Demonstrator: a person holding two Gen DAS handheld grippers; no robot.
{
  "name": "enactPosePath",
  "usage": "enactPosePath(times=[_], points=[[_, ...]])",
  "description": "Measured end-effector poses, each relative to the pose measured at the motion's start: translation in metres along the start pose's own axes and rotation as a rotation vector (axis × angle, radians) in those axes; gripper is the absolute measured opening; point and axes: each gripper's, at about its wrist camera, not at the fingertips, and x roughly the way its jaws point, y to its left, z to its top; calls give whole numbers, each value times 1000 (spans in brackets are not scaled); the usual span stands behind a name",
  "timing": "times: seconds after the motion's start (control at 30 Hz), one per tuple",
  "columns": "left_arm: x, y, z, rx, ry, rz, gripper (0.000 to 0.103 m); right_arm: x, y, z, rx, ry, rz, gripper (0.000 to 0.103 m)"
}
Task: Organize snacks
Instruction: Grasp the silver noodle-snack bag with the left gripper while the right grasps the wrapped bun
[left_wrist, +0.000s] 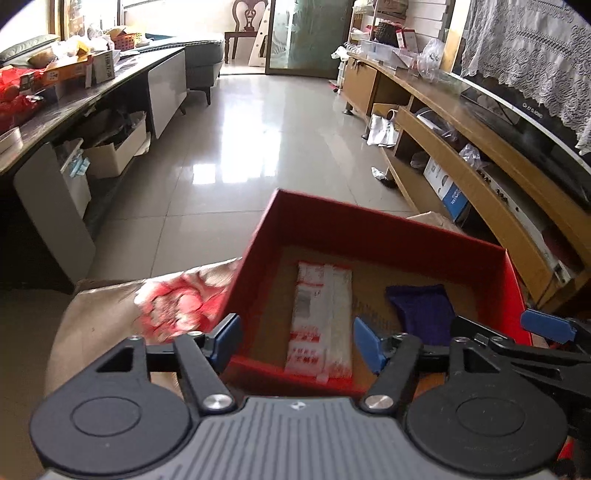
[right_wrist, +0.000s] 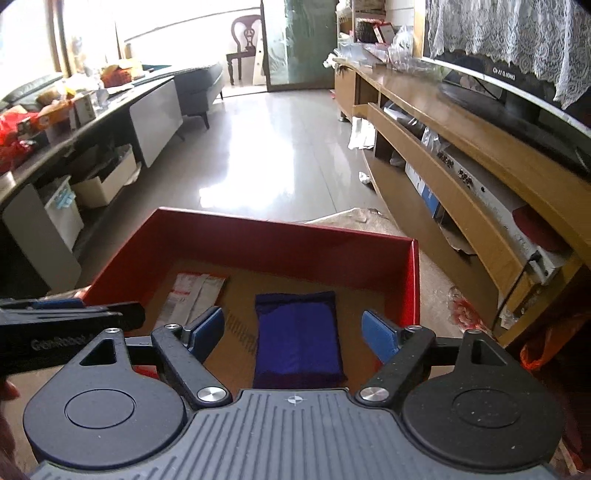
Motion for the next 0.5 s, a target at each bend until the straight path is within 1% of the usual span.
enactPosePath(times=[0.13, 0.27, 0.4, 0.5], points=[[-13, 21, -18, -13, 15, 14, 70, -11, 10, -13, -23, 22, 9, 87], [-17, 42, -35, -35, 58, 25, 70, -21, 22, -27, -46, 48, 17, 87], [-18, 56, -51, -61, 96, 8, 71, -31, 30, -37, -44, 69, 35, 87], [-12, 56, -57, -51, 133, -11, 71, -36, 32, -44, -11, 96, 67, 87]])
